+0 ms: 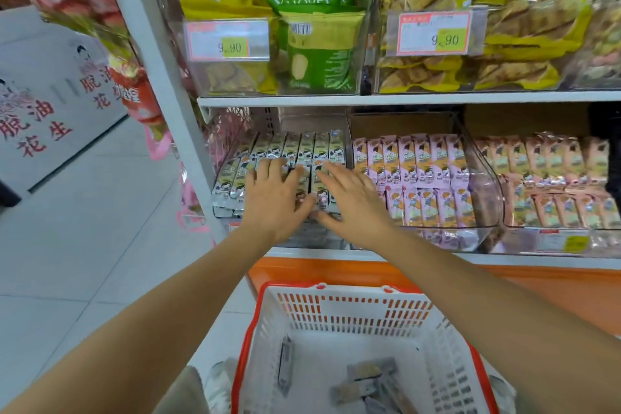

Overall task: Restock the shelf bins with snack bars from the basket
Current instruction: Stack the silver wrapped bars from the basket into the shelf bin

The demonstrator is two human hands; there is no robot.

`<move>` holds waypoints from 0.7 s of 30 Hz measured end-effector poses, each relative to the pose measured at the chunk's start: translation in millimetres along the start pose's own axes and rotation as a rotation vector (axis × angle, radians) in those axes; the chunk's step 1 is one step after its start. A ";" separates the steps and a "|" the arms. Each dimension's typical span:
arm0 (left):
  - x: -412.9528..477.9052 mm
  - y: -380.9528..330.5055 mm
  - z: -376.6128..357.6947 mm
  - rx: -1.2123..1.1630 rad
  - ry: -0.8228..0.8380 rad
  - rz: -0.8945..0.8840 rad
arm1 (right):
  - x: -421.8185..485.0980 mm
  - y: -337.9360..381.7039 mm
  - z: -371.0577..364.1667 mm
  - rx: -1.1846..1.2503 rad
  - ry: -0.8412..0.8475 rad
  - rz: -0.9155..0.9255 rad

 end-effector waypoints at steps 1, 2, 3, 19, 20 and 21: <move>-2.0 3.4 -1.5 -0.024 0.016 -0.020 | 1.4 -0.6 -1.4 -0.009 0.010 0.003; -3.9 7.7 -4.1 -0.030 0.047 -0.039 | 2.4 -0.6 -2.4 -0.016 0.021 0.005; -5.4 12.6 -6.5 -0.019 0.086 -0.056 | 3.7 -0.7 -3.3 -0.025 0.031 0.008; -3.0 42.5 -32.0 0.035 0.142 -0.108 | 23.8 8.3 -13.4 -0.060 0.139 0.023; -2.6 42.4 -32.6 0.045 0.148 -0.109 | 23.6 8.4 -13.2 -0.063 0.138 0.023; -2.1 42.5 -32.4 0.047 0.154 -0.110 | 23.2 8.3 -13.5 -0.062 0.133 0.024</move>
Point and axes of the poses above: each hand's wrist, its own x-axis towards the middle knuckle, its own z-axis out of the back of the hand, y = z × x, the point moved 4 cm from there along x, towards the middle knuckle, and after that the axes turned 13 degrees about z, right-handed, at the moved point
